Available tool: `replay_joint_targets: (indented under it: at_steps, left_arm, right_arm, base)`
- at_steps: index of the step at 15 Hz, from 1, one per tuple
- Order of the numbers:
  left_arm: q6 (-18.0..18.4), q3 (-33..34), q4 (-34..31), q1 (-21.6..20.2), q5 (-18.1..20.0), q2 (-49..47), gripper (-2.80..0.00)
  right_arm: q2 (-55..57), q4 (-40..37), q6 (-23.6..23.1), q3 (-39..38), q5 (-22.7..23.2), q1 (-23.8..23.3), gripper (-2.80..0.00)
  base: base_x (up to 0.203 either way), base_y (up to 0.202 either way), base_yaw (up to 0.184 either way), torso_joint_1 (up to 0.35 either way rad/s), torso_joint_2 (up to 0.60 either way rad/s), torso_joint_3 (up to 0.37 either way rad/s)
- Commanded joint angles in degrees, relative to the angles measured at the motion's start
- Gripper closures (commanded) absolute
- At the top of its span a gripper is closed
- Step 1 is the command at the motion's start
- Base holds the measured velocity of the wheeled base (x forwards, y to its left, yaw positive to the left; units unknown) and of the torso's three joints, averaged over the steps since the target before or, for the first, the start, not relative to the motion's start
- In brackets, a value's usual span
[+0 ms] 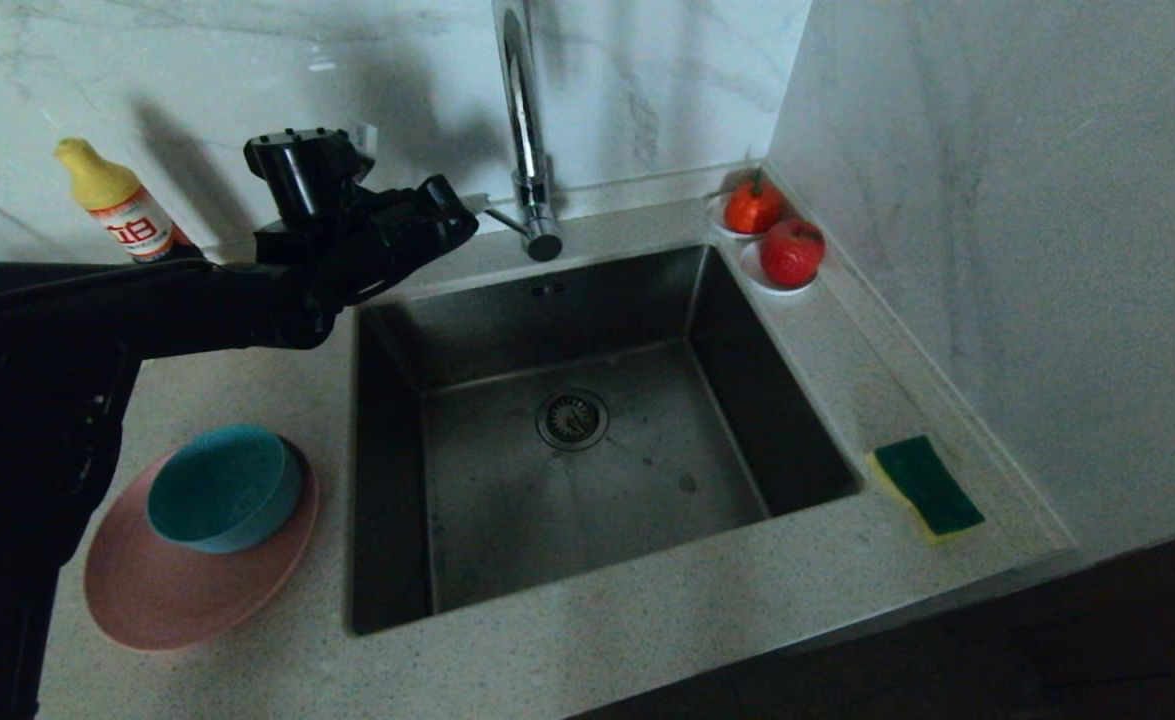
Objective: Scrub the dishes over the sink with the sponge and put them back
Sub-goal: Turn on the faucet
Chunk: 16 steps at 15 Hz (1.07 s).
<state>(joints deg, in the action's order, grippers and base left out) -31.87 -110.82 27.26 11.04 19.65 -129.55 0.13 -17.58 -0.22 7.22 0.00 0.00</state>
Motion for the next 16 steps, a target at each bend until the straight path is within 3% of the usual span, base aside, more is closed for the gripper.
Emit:
replay_joint_targets:
  at_steps: [1, 8, 16]
  left_arm:
    - [-0.30, 0.08, -0.07, 0.03, 0.12, 0.17, 0.00]
    - [-0.55, 1.40, -0.63, 0.29, -0.11, 0.76, 0.00]
    - [-0.30, 10.36, 3.32, 1.70, -0.23, 2.74, 0.00]
  right_arm:
    - [0.04, -0.09, -0.04, -0.10, 0.00, 0.00, 0.00]
    - [0.04, -0.09, -0.04, -0.09, 0.00, 0.00, 0.00]
    - [0.04, -0.09, -0.04, -0.01, 0.00, 0.00, 0.00]
  base:
    - [0.000, 0.000, 0.000, 0.000, 0.00, 0.000]
    - [0.000, 0.000, 0.000, 0.000, 0.00, 0.000]
    - [0.000, 0.000, 0.000, 0.000, 0.00, 0.000]
